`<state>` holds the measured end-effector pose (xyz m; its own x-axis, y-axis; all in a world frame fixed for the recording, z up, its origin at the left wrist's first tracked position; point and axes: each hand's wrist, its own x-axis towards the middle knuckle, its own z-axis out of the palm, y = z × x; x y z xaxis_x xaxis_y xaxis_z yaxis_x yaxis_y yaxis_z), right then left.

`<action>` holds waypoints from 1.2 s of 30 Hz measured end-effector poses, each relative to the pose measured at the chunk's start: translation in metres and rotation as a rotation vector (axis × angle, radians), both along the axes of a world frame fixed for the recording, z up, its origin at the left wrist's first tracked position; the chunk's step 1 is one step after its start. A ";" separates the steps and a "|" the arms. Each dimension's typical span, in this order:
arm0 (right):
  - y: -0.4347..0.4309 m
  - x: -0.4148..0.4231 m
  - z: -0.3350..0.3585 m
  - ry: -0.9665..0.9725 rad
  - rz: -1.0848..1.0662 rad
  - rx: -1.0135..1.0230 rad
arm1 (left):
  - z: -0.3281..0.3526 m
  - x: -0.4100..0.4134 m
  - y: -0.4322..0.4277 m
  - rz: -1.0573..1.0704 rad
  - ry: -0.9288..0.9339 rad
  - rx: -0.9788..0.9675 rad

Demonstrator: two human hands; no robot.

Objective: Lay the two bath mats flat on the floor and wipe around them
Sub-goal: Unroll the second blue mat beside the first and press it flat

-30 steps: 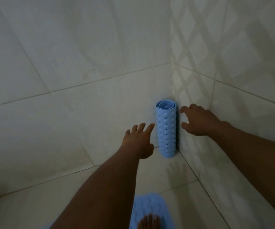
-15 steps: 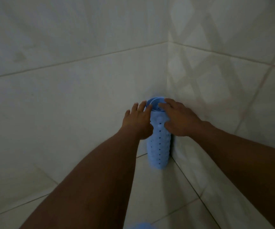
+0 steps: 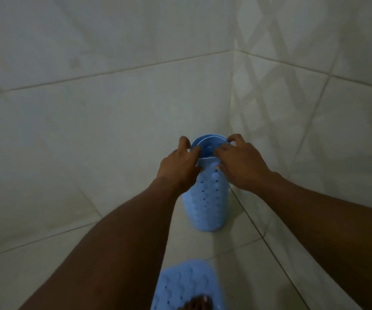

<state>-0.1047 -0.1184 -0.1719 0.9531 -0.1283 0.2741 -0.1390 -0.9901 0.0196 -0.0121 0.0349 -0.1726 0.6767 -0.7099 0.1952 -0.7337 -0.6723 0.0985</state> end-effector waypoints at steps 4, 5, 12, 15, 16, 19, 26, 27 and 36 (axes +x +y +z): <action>0.026 -0.035 0.015 0.098 0.040 0.089 | 0.013 -0.046 0.037 0.048 0.061 0.046; 0.032 -0.041 0.013 0.149 0.035 0.134 | 0.012 -0.054 0.044 0.060 0.095 0.070; 0.059 -0.076 -0.036 -0.008 0.056 0.221 | -0.036 -0.101 0.060 0.193 0.191 -0.013; 0.051 -0.078 -0.052 -0.088 0.042 0.220 | -0.050 -0.104 0.049 0.182 0.153 -0.081; 0.051 -0.077 -0.055 -0.104 0.040 0.235 | -0.053 -0.102 0.049 0.172 0.148 -0.089; 0.055 -0.069 -0.062 -0.143 0.039 0.232 | -0.059 -0.094 0.055 0.151 0.129 -0.100; 0.098 -0.071 -0.064 -0.138 0.090 0.170 | -0.076 -0.100 0.109 0.143 0.083 -0.211; 0.104 -0.076 -0.065 -0.148 0.105 0.161 | -0.077 -0.103 0.119 0.128 0.072 -0.217; 0.186 -0.157 -0.058 -0.116 0.155 -0.020 | -0.087 -0.159 0.212 0.002 0.012 -0.262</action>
